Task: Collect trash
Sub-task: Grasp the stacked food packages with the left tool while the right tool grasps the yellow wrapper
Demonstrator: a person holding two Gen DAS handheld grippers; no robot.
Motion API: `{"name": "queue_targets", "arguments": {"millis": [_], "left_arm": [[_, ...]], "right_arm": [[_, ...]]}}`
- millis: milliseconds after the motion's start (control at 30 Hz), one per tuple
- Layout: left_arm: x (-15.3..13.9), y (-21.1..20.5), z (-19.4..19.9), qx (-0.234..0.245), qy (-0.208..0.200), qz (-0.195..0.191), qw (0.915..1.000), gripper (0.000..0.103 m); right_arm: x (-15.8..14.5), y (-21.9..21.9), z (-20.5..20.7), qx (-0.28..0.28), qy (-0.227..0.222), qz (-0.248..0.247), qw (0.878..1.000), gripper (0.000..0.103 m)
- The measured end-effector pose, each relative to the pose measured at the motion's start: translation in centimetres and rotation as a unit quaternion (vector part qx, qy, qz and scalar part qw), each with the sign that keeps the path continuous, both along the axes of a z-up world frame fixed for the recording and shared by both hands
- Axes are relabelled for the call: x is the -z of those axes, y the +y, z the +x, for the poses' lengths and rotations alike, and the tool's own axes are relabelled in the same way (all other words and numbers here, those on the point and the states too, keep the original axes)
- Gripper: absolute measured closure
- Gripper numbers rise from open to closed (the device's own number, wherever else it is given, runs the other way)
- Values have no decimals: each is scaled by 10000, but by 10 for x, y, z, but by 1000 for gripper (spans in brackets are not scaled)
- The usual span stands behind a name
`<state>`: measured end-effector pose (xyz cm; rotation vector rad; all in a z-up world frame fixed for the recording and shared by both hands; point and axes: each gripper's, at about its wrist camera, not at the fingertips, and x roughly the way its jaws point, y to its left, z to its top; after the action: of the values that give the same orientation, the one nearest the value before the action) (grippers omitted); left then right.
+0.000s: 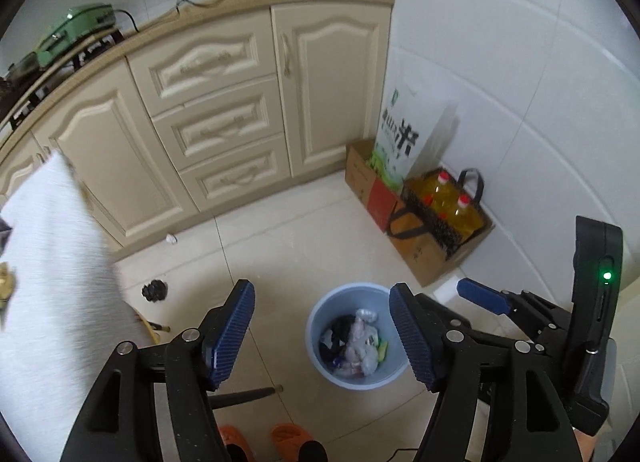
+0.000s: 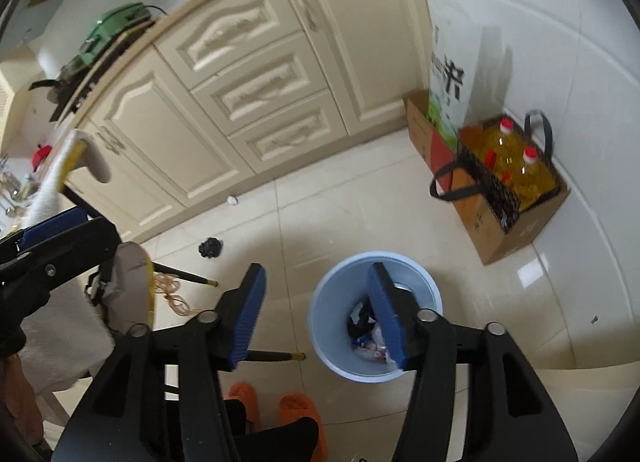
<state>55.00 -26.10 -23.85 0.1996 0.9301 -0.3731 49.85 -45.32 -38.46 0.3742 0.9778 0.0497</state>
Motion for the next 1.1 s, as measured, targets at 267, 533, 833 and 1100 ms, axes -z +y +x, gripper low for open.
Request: {"name": "queue_targets", "arguments": {"millis": [267, 533, 833, 1100], "left_arm": [[-73, 104, -70, -462, -773, -139, 9958, 30], [-122, 239, -130, -1379, -1243, -115, 9825, 25], [-137, 364, -167, -2505, -1277, 15, 9597, 21], [-129, 408, -174, -2783, -992, -87, 9553, 21]], "right_arm": [[-98, 86, -9, -689, -859, -229, 9937, 24], [-150, 218, 11, -1787, -1207, -482, 9753, 19], [-128, 356, 44, -2874, -716, -669, 9528, 19], [-103, 411, 83, -2981, -293, -639, 9519, 19]]}}
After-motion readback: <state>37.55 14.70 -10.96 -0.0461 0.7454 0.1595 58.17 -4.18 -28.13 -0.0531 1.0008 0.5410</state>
